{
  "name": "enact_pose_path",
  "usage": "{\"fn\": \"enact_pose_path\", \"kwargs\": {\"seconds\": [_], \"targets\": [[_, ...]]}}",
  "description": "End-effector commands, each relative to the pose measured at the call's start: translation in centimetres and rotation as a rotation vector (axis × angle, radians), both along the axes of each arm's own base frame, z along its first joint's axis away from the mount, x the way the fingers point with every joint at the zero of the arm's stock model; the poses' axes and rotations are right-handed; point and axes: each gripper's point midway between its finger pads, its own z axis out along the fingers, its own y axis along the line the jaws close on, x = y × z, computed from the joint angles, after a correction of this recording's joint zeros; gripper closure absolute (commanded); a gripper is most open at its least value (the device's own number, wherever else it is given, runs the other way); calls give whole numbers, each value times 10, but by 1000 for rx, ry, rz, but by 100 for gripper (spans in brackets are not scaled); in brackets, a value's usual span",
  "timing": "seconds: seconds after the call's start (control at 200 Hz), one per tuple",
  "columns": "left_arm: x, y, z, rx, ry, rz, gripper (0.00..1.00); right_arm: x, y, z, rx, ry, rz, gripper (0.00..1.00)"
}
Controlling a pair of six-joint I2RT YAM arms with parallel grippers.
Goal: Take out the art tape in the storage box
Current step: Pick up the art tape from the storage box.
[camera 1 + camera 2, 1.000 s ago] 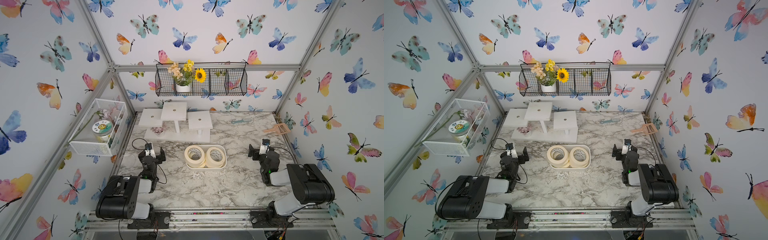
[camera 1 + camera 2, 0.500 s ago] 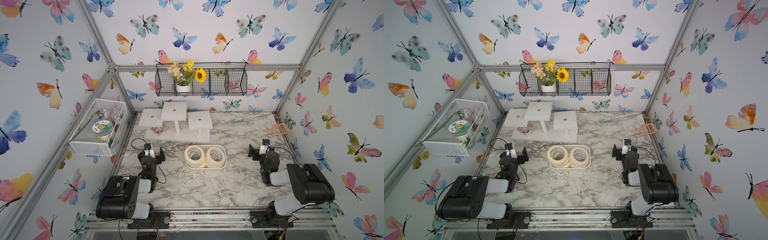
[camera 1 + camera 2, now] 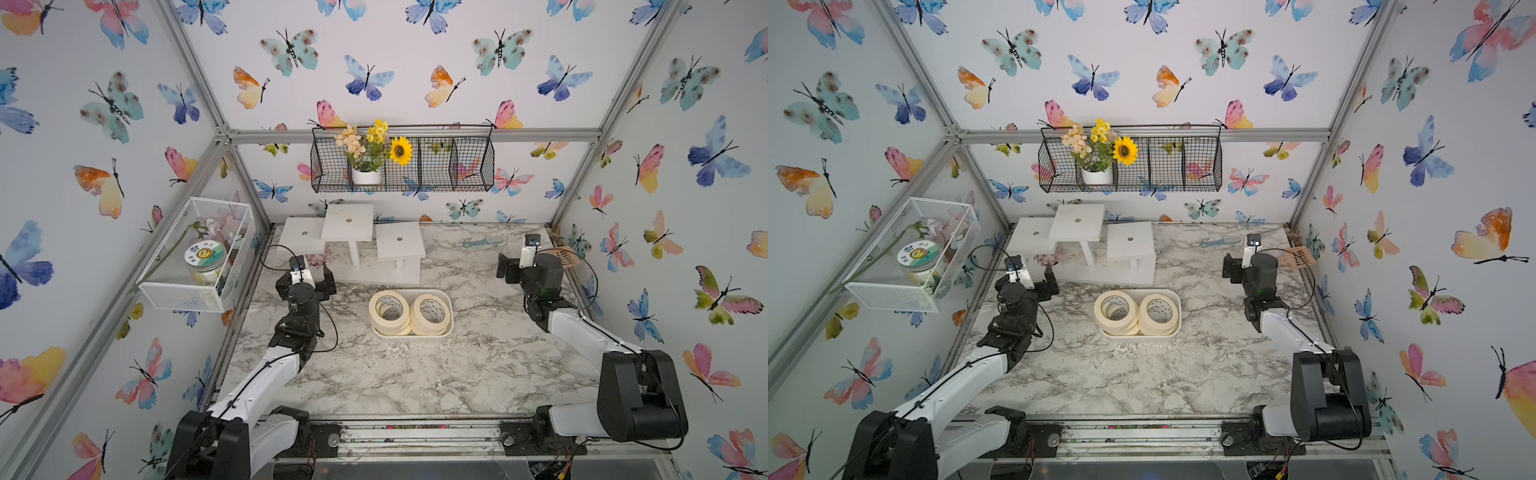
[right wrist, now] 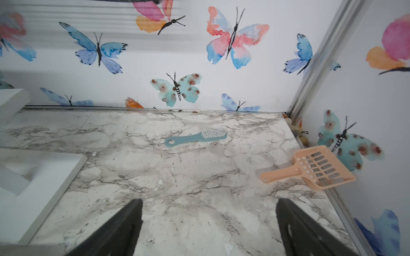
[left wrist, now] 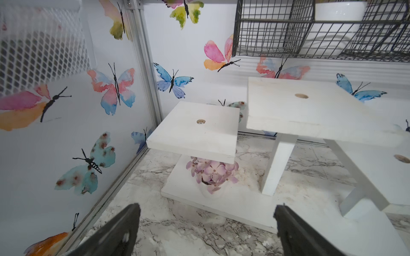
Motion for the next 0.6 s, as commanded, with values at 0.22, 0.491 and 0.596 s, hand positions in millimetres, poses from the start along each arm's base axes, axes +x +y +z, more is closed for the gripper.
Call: {"fn": "enact_pose_path", "kwargs": {"seconds": [0.22,0.491,0.596], "targets": [[-24,-57,43,23,218,-70,1,-95,139,-25,-64,434,349,9],[-22,-96,47,-13,229,-145,1,-121,169,-35,-30,553,511,33],[-21,-105,43,-43,244,-187,1,-124,176,-46,-37,613,552,32]]}}
